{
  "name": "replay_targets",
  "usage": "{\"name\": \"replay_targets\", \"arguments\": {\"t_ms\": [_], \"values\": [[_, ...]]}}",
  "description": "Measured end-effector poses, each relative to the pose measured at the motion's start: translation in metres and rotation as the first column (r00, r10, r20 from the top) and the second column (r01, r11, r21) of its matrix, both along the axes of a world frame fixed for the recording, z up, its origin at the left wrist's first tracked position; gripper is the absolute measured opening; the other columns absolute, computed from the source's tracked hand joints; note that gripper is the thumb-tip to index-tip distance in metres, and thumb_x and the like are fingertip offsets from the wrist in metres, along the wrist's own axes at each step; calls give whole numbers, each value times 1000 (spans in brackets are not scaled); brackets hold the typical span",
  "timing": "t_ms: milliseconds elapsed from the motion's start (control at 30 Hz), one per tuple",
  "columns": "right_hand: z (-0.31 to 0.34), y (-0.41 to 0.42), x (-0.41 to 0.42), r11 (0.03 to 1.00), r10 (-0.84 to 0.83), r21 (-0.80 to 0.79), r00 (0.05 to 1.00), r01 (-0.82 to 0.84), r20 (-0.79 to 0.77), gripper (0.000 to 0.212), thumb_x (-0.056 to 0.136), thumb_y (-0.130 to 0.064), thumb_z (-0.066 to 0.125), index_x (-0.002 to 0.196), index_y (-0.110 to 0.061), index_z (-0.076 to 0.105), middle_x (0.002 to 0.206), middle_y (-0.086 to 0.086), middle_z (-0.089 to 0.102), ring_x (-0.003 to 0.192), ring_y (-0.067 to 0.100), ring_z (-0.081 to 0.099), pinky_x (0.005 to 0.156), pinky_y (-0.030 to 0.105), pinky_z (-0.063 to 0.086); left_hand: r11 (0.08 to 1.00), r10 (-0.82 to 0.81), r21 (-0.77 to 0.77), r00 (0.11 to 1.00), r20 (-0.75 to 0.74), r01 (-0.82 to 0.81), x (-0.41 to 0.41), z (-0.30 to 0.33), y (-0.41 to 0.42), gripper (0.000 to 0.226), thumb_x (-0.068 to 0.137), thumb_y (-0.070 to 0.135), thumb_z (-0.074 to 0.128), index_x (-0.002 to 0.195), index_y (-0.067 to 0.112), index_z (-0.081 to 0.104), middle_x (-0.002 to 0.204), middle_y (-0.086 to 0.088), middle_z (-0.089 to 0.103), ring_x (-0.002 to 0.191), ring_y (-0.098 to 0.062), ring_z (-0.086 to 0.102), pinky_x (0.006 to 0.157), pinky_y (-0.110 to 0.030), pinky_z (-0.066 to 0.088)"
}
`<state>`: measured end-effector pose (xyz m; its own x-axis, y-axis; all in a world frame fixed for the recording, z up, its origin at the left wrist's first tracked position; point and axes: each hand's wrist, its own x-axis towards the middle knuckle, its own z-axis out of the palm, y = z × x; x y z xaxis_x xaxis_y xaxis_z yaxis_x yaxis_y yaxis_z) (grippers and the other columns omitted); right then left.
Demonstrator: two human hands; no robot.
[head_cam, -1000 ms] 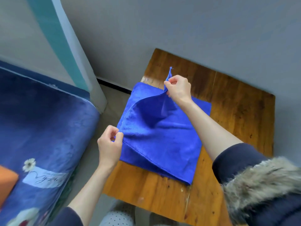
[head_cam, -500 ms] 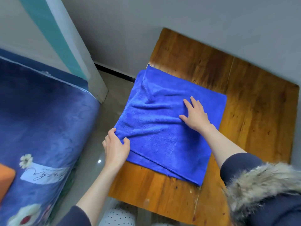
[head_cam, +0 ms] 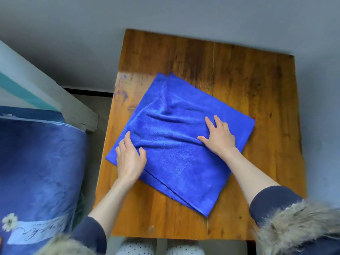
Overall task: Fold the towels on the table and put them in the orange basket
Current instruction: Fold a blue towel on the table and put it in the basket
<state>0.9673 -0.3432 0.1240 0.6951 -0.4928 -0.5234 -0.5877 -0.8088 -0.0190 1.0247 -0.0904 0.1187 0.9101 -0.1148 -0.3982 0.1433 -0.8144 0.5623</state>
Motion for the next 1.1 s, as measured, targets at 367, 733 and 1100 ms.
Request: {"name": "replay_targets", "arguments": {"t_ms": [367,733,1100], "values": [[2,-32,-135,967,-255,-25,966,254,-35,77,83,-59,56,141,-19,27,135,10,30,117,32,37,75,36,49,925,-372,-70,927,43,374,11,-6,-96,70,90,12,48,149,9,9,135,-13,47,127,-32,33,102,-38,30],[-2,-60,-181,886,-434,78,876,458,-211,42,93,-54,39,103,-16,53,110,6,60,101,30,58,74,32,41,914,-373,-163,928,25,372,-3,-11,-155,49,96,22,44,142,18,28,104,-5,57,109,-23,47,83,-28,34],[-12,-155,-110,698,-714,290,605,655,353,35,93,-22,53,124,-6,47,129,15,45,119,32,46,97,41,38,977,-34,-210,998,55,45,-2,-8,-160,13,95,25,51,92,14,57,74,12,53,77,-14,48,58,-14,31]]}}
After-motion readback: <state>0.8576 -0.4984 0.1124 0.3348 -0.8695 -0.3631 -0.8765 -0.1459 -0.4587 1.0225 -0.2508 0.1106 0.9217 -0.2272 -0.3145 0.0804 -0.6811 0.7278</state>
